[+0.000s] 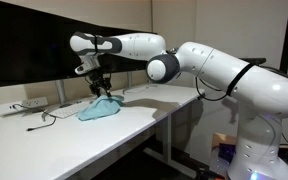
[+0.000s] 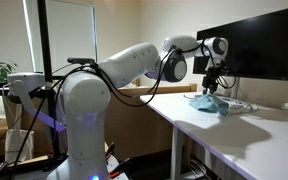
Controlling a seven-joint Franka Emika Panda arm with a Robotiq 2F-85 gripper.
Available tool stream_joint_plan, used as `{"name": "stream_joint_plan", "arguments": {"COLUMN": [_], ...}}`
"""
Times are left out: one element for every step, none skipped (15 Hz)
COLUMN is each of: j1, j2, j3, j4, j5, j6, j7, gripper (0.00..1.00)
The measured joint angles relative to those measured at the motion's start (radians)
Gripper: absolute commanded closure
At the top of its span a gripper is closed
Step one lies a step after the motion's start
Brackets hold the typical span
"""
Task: Slide the towel across the table.
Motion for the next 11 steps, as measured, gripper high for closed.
{"name": "stream_joint_plan", "arguments": {"j1": [0.000, 0.000, 0.000, 0.000, 0.000, 0.001, 0.001, 0.001, 0.001, 0.001, 0.001], "j2": [0.000, 0.000, 0.000, 0.001, 0.001, 0.001, 0.001, 0.002, 0.003, 0.004, 0.005], "j3": [0.000, 0.001, 0.001, 0.001, 0.000, 0.000, 0.000, 0.000, 0.000, 0.000, 0.000], "j4": [0.000, 0.000, 0.000, 0.000, 0.000, 0.000, 0.000, 0.000, 0.000, 0.000, 0.000], "j5": [0.000, 0.000, 0.000, 0.000, 0.000, 0.000, 0.000, 0.000, 0.000, 0.000, 0.000], "j6": [0.001, 0.003, 0.004, 0.009, 0.018, 0.029, 0.030, 0.030, 0.030, 0.030, 0.030], "j7": [0.000, 0.000, 0.000, 0.000, 0.000, 0.000, 0.000, 0.000, 0.000, 0.000, 0.000], "gripper": [0.00, 0.00, 0.00, 0.00, 0.00, 0.00, 0.00, 0.00, 0.00, 0.00, 0.00]}}
